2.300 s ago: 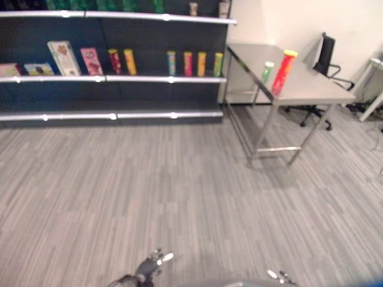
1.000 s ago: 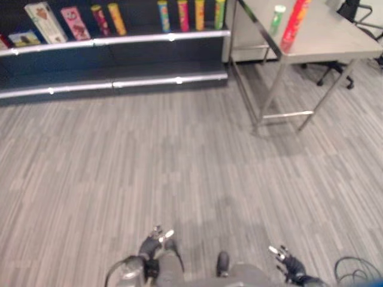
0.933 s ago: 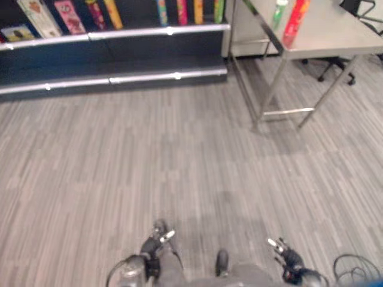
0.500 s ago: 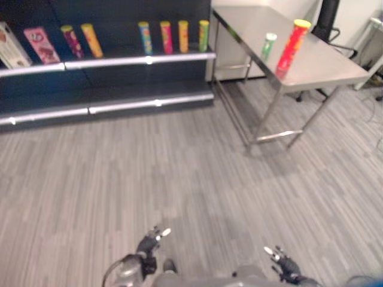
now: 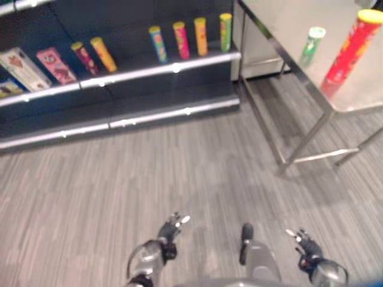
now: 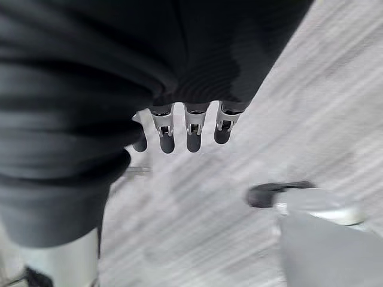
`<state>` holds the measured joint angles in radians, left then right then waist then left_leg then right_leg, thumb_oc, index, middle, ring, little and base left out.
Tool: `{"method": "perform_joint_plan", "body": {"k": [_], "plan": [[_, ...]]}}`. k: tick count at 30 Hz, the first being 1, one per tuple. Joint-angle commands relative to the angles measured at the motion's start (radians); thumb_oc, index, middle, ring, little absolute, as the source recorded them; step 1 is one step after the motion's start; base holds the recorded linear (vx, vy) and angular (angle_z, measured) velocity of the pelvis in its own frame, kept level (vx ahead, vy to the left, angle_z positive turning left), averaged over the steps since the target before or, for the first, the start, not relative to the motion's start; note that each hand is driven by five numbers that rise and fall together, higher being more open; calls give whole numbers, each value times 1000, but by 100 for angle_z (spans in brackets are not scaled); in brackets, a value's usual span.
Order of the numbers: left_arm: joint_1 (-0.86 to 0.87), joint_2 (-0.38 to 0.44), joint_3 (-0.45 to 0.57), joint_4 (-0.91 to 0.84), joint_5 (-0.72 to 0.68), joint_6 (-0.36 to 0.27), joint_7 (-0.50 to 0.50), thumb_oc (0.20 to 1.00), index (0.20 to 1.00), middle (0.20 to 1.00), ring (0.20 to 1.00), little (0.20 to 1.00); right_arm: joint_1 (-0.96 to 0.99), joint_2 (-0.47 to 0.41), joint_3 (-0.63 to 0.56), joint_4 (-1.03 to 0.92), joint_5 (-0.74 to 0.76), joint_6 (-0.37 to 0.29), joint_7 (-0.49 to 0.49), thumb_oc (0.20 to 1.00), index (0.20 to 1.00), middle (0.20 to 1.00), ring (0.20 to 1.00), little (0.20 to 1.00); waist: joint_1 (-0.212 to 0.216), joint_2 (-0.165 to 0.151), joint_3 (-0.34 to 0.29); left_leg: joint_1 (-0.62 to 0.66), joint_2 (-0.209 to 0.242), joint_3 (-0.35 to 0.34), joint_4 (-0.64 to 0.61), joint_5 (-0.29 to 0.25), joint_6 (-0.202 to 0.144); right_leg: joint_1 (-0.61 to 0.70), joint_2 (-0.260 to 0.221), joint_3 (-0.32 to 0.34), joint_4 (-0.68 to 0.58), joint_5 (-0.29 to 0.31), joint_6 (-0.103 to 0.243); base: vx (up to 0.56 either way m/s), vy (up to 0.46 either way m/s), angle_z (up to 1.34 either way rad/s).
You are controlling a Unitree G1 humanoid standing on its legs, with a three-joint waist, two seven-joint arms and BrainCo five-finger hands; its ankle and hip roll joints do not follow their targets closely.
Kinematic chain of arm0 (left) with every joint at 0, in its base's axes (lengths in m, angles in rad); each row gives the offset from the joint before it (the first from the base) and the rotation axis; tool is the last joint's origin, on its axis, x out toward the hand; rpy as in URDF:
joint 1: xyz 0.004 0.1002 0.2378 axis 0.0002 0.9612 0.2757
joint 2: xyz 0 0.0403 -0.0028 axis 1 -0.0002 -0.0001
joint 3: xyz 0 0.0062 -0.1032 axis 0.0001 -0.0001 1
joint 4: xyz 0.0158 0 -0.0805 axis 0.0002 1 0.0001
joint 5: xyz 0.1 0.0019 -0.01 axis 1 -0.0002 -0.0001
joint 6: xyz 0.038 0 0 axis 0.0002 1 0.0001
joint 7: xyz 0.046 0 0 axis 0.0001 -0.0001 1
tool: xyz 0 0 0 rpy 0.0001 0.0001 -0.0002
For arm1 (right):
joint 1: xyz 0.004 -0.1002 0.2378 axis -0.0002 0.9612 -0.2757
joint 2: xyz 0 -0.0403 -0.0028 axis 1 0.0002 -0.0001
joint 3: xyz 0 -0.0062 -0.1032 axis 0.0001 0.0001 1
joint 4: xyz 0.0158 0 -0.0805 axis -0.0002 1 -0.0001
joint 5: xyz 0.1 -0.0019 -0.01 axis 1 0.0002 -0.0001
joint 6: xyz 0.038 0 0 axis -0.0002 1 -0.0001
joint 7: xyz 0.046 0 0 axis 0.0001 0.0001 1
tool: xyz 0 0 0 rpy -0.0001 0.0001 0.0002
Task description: Put the goods on the table back onto the shelves and tidy them up.
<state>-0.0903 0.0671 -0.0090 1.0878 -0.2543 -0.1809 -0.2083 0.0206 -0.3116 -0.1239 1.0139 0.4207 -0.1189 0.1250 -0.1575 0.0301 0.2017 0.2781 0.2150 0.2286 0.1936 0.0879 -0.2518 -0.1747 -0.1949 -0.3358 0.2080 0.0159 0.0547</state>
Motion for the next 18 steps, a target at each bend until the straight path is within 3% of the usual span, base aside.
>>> {"method": "perform_joint_plan", "body": {"k": [1,2,3,7,10,11,12,16,18], "plan": [[-12,49,-39,-61,16,-26,-22,1000,1000,1000,1000,1000,49,-5,11,-31,10,-25,21,1000,1000,1000,1000,1000,-17,-42,10,-113,-104,67,172,-54,69,100,-39,68,-261,214,97,369,-500,6],[-2,57,-40,-91,0,-23,-28,1000,1000,1000,1000,1000,57,-11,14,-60,10,-24,23,1000,1000,1000,1000,1000,-5,-57,18,-172,-80,67,339,6,48,152,-12,64,-275,167,58,370,-480,-10],[5,58,-41,-100,-11,-21,-28,1000,1000,1000,1000,1000,57,-14,12,-49,15,-29,25,1000,1000,1000,1000,1000,7,-60,25,-193,-73,71,389,21,38,178,-2,60,-282,151,45,400,-462,-18],[12,49,-45,-109,-18,-18,-30,1000,1000,1000,1000,1000,47,-15,16,-33,21,-36,31,1000,1000,1000,1000,1000,24,-55,33,-225,-37,125,372,29,38,230,30,58,-295,110,29,192,-151,-21],[17,48,-33,-100,-17,-23,-23,1000,1000,1000,1000,1000,31,-10,40,-15,12,-34,35,1000,1000,1000,1000,1000,46,-36,26,-285,-27,152,77,1,82,265,64,88,-295,78,43,356,-33,-26],[30,45,-36,-108,-17,-28,-20,1000,1000,1000,1000,1000,38,-4,56,-11,6,-35,37,1000,1000,1000,1000,1000,68,-26,18,-297,-40,107,-131,47,91,290,76,101,-295,62,52,356,65,-64],[34,48,-39,-112,-14,-31,-19,1000,1000,1000,1000,1000,40,-1,63,-14,2,-35,38,1000,1000,1000,1000,1000,73,-21,11,-310,-32,94,-192,82,85,296,85,111,-295,54,53,371,49,-69],[42,64,-38,-115,-6,-34,-27,1000,1000,1000,1000,1000,43,3,71,4,-9,-35,37,1000,1000,1000,1000,1000,93,-24,4,-333,-22,66,-277,142,63,332,109,142,-295,28,48,200,0,-45],[55,69,-35,-125,-4,-33,-26,1000,1000,1000,1000,1000,42,7,76,13,-13,-36,36,1000,1000,1000,1000,1000,99,-27,-7,-304,-31,86,-268,117,75,341,125,167,-295,5,45,201,18,-70]]}}
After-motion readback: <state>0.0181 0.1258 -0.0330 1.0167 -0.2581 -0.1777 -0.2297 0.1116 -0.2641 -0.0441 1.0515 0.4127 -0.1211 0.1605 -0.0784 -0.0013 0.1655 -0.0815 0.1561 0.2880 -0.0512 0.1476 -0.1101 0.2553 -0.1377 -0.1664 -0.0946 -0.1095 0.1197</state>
